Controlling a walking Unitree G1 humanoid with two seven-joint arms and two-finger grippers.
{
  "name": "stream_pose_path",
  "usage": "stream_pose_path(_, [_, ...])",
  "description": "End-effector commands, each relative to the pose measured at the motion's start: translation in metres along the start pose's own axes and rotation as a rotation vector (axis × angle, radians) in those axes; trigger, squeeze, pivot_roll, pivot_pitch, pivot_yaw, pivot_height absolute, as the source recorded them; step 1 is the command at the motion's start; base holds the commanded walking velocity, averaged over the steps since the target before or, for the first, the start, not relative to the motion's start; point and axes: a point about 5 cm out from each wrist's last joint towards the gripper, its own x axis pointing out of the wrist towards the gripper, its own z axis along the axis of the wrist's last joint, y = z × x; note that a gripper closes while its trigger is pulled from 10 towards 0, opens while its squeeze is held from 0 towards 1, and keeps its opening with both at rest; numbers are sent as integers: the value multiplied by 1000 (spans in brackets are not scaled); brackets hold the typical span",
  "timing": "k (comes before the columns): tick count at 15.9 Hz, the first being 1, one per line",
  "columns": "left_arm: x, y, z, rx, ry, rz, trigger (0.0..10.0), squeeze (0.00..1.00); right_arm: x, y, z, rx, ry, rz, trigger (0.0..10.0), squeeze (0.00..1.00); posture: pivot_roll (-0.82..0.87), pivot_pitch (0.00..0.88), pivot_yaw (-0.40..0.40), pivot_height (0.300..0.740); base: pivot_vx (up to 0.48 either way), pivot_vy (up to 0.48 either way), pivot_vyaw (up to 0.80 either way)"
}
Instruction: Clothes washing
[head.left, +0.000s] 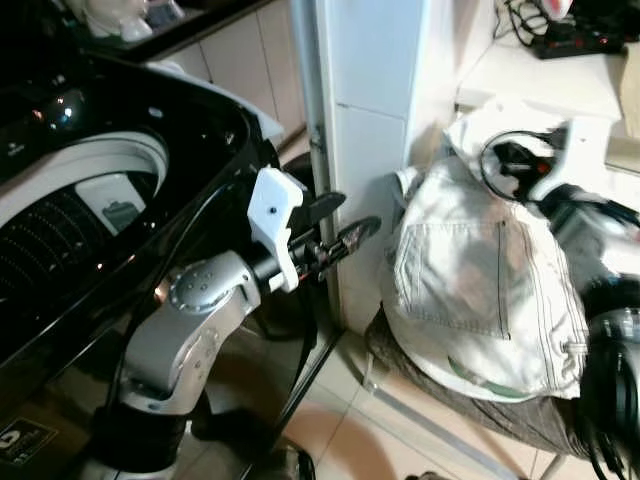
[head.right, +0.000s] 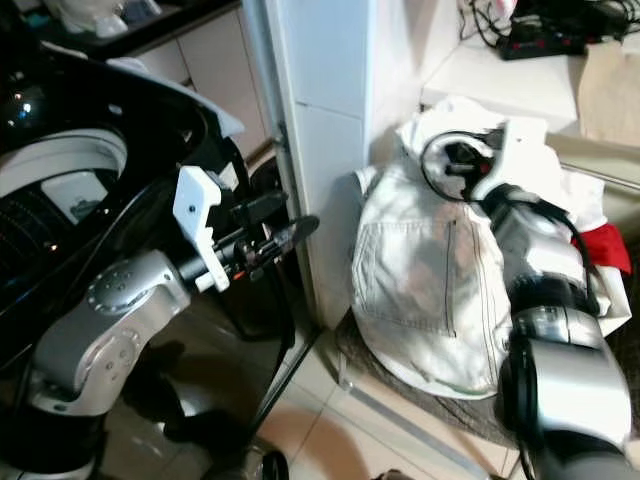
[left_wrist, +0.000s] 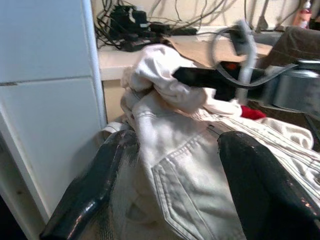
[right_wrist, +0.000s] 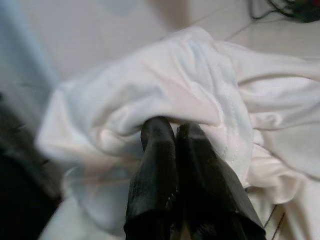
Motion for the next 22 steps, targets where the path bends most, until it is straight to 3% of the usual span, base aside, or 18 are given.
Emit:
stream_pose_path(1, [2,3,3,19,-12,11,10000,0,-5,7,20,0,-66,72,0,0,-57,0,136,740,0,0,0])
stream_pose_path(4, [8,-2,8,28,-67,8,10000,0,-39,28,50,39,-159,248,0,0,-73,0,123,740,0,0,0])
stream_pose_path(7, [15,-7,19,93,-130,-7,10000,0,-74,47,78,106,-203,448,0,0,-90,0,114,740,0,0,0])
stream_pose_path(8, [20,-7,23,105,-161,-6,10000,1000,-85,56,88,127,-206,527,0,0,-102,0,112,740,0,0,0])
stream_pose_path(14, [34,-7,25,202,-216,3,10000,1000,-109,99,125,231,-246,807,0,0,-130,0,102,740,0,0,0])
stream_pose_path(17, [38,-19,29,93,-291,-70,10000,1000,-112,104,131,260,-247,842,0,0,-135,0,94,740,0,0,0])
stream_pose_path(19, [39,-37,31,-108,-372,-192,10000,1000,-111,112,125,286,-204,872,0,0,-141,0,85,740,0,0,0])
stream_pose_path(22, [41,-47,31,-255,-423,-267,10000,1000,-111,122,116,306,-149,903,0,0,-146,0,81,740,0,0,0])
